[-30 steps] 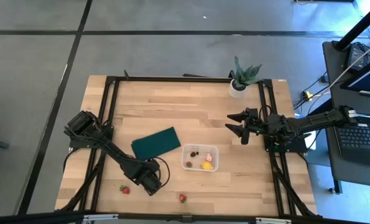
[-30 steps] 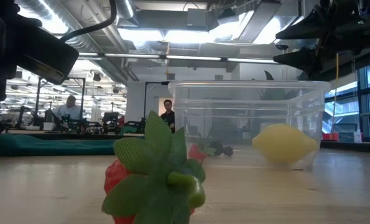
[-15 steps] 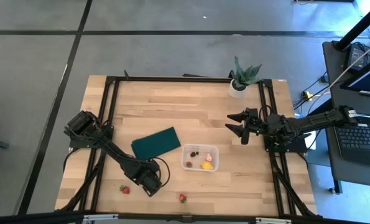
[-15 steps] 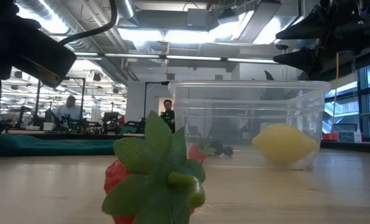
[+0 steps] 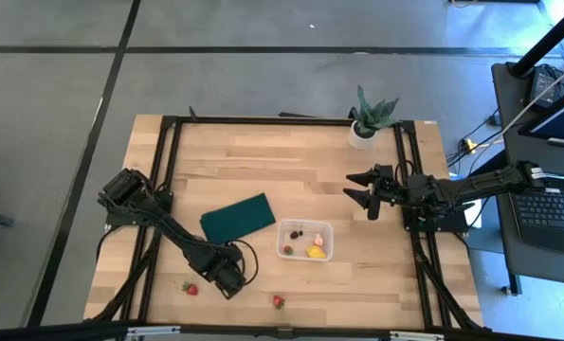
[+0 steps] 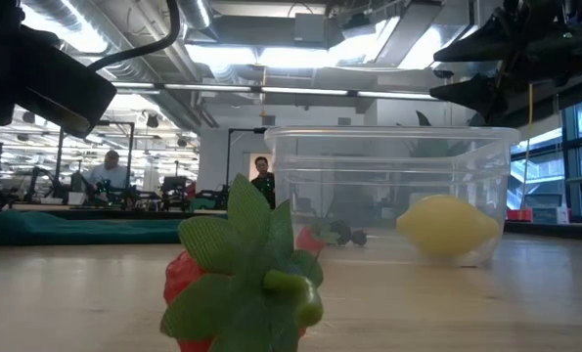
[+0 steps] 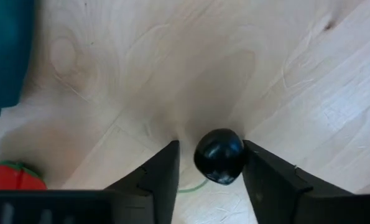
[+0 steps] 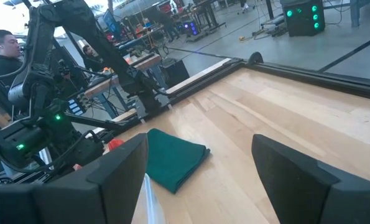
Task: Pick and placing Produce into tupperware
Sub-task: Put the cherry into the transparent bin
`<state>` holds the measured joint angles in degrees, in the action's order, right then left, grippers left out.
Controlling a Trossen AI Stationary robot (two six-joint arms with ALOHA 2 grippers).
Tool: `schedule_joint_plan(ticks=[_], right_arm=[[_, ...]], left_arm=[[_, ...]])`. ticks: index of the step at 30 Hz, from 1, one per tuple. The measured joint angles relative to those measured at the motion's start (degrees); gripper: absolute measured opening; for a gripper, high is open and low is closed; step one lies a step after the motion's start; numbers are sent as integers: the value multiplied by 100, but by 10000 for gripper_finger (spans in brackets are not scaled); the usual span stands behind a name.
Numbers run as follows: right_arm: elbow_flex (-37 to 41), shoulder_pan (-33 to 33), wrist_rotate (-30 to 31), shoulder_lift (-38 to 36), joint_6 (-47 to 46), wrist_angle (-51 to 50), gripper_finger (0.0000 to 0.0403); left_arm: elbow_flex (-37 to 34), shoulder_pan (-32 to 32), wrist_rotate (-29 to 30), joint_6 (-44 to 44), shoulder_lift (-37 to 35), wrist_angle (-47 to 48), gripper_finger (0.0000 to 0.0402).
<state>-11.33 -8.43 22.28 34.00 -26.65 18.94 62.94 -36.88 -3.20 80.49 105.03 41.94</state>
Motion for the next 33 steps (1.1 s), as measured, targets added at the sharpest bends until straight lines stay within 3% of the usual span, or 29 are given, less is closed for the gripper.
schedule_joint_plan(ticks=[8,14,20,24,30,33], right_arm=[[0,0,0,0,-4,0,289],[0,0,0,0,-7,2,289],[-2,-1,0,0,-4,28,289],[-4,-2,0,-2,0,64,289],[-4,0,0,-2,7,64,289],[-4,-2,0,-2,11,64,289]], left_arm=[[0,-5,26,4,-2,-62,95],[0,58,8,-215,-61,-162,98],[0,453,159,-894,-563,-597,111],[2,859,333,-1670,-951,-1385,95],[11,1587,374,-2957,-1228,-3328,97],[11,1938,292,-3395,-1223,-3788,104]])
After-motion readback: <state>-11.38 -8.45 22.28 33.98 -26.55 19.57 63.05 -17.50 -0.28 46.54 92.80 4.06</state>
